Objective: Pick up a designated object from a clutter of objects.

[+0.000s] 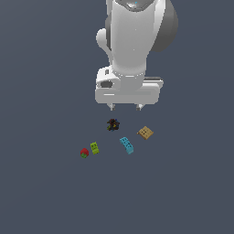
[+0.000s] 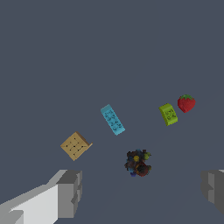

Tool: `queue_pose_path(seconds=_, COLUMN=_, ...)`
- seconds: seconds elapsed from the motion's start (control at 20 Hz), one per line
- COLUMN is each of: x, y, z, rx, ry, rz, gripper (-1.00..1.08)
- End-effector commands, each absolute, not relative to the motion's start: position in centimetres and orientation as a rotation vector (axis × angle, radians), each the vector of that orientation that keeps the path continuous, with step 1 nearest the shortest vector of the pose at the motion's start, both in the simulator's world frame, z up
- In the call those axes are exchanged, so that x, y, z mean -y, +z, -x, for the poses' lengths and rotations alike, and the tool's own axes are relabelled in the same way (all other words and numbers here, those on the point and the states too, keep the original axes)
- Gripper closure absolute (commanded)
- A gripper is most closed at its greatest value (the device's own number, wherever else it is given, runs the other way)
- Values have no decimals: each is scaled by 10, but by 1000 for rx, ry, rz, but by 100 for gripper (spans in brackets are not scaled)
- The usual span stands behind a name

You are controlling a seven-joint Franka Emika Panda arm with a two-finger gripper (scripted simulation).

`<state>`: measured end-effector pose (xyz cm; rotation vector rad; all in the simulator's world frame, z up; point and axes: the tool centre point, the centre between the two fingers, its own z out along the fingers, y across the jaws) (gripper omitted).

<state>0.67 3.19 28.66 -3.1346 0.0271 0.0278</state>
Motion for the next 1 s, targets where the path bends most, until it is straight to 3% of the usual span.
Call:
queue_pose_path(seconds=0.0, x=-38, y=277, z=-7, rx=-80, ry=27, rz=3135, gripper=-92)
queue_pose_path(seconds=0.95, x=-96, y=176, z=1, rx=-631, ry=13, rz=3083, gripper=-92)
